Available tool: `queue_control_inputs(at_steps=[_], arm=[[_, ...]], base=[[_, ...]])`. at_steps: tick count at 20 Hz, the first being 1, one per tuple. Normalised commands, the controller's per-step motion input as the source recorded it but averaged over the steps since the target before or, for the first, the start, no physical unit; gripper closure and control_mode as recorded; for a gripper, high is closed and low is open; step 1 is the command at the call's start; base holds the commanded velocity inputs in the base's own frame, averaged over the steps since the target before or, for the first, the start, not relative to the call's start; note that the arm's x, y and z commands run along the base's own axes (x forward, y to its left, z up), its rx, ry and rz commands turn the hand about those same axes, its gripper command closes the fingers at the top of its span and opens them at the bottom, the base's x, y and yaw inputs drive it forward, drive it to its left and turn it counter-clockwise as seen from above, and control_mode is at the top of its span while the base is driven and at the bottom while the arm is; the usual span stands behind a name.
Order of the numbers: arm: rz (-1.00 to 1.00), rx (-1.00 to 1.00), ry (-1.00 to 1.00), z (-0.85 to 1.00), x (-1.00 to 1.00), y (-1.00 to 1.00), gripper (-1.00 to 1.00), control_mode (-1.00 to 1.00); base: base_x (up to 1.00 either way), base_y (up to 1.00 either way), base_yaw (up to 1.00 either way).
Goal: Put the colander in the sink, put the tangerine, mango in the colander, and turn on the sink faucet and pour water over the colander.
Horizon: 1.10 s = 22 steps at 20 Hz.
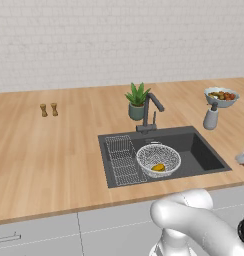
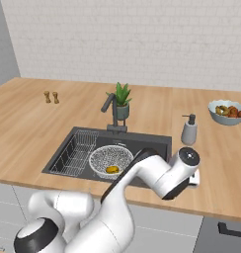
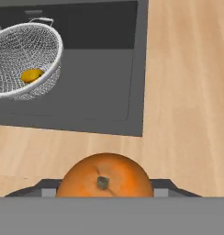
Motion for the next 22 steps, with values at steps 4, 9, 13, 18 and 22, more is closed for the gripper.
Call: queue_control_inputs(at_steps=[4,9,13,18,22], arm=[[0.59,-0.19,-0.11,0.24,0.0,0.4,1.0,-1.0],[0.45,-0.13,-0.29,0.13,0.01,0.38,1.0,-1.0],[0.37,-0.11,-0.14,0.28,0.31,0.5,1.0,-1.0],[0.43,-0.09,0.0,0.49,0.57,0.32,1.0,-1.0],[0.44,-0.04,-0.02,0.31,0.47,0.17,1.0,-1.0]], base=[[0.0,0.0,0.0],[0.0,0.0,0.0],[0.0,0.0,0.0],[0.0,0.0,0.0],[0.0,0.0,0.0]])
